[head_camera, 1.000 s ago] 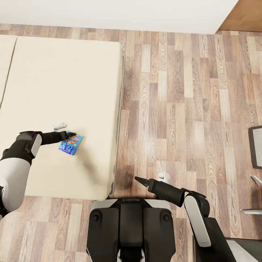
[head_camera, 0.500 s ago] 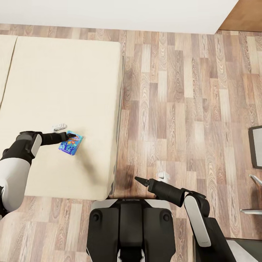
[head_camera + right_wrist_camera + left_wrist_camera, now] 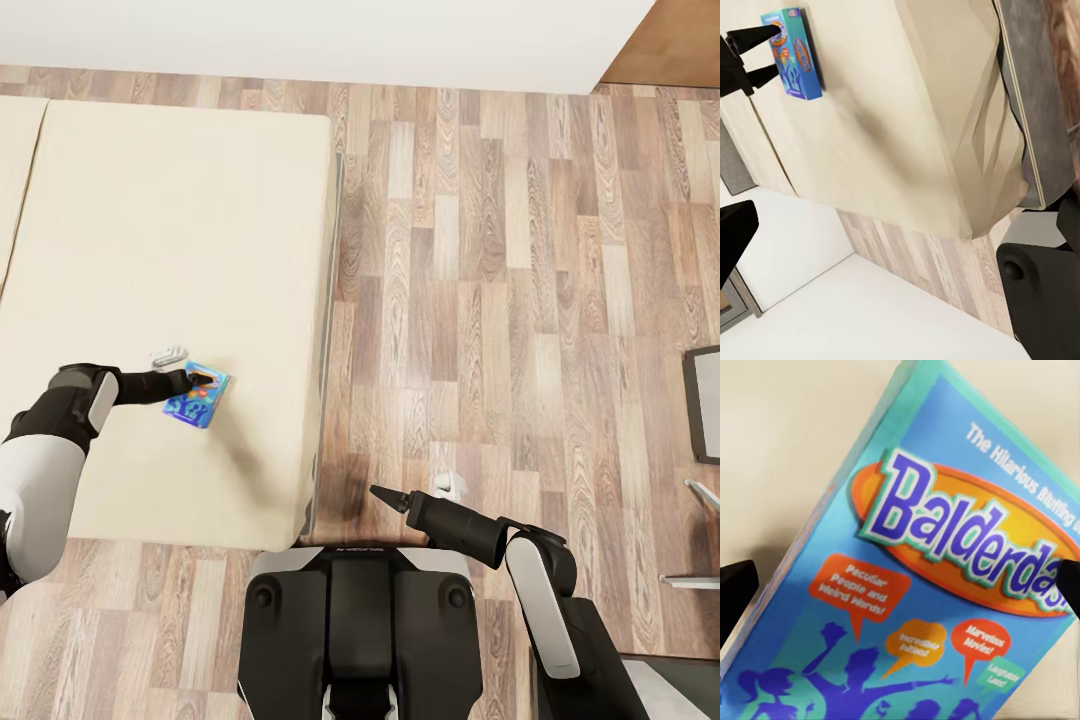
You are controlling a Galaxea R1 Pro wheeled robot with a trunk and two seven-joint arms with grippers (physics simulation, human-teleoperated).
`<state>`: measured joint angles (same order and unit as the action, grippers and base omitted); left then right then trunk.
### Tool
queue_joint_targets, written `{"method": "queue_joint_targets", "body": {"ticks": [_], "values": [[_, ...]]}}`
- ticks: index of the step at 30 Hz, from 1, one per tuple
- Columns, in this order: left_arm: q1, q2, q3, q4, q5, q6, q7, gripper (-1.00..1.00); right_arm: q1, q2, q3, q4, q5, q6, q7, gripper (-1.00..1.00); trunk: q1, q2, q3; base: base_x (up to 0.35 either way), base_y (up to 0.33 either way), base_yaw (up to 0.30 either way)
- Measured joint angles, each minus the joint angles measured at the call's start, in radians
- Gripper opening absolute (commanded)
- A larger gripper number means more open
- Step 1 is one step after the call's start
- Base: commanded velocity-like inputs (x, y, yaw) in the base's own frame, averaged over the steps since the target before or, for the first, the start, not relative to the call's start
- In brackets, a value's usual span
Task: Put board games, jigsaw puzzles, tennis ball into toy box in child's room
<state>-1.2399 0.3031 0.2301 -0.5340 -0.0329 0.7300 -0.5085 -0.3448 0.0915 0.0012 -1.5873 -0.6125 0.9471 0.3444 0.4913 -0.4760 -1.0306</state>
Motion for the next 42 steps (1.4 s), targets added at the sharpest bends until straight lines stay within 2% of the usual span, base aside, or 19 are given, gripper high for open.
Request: {"method": "queue_joint_targets", "body": {"ticks": [16,20,30,34,37,42], "values": [[0.001,-0.003,-0.003,-0.003,0.001,0.030,-0.001,1.00,0.000,0.000,0.000,0.000,0.000,0.000,0.000,1.00,0.000,0.000,0.000,0.000,-0.005,0.000],[0.001,-0.001,-0.006,-0.009,-0.015,0.029,0.000,1.00,0.000,0.000,0.000,0.000,0.000,0.000,0.000,1.00,0.000,0.000,0.000,0.000,-0.150,0.000],[0.002,-0.003,-0.004,-0.005,-0.005,0.050,-0.004,1.00,0.000,0.000,0.000,0.000,0.000,0.000,0.000,1.00,0.000,0.000,0.000,0.000,-0.070,0.000],[0.001,-0.002,-0.004,0.018,-0.003,0.051,-0.036,1.00,0.000,0.000,0.000,0.000,0.000,0.000,0.000,1.00,0.000,0.000,0.000,0.000,-0.003,0.000],[0.001,-0.002,-0.006,0.024,-0.022,0.047,-0.065,1.00,0.000,0.000,0.000,0.000,0.000,0.000,0.000,1.00,0.000,0.000,0.000,0.000,0.000,0.000],[0.001,-0.002,-0.006,0.024,-0.017,0.050,-0.081,1.00,0.000,0.000,0.000,0.000,0.000,0.000,0.000,1.00,0.000,0.000,0.000,0.000,0.000,0.000]]}}
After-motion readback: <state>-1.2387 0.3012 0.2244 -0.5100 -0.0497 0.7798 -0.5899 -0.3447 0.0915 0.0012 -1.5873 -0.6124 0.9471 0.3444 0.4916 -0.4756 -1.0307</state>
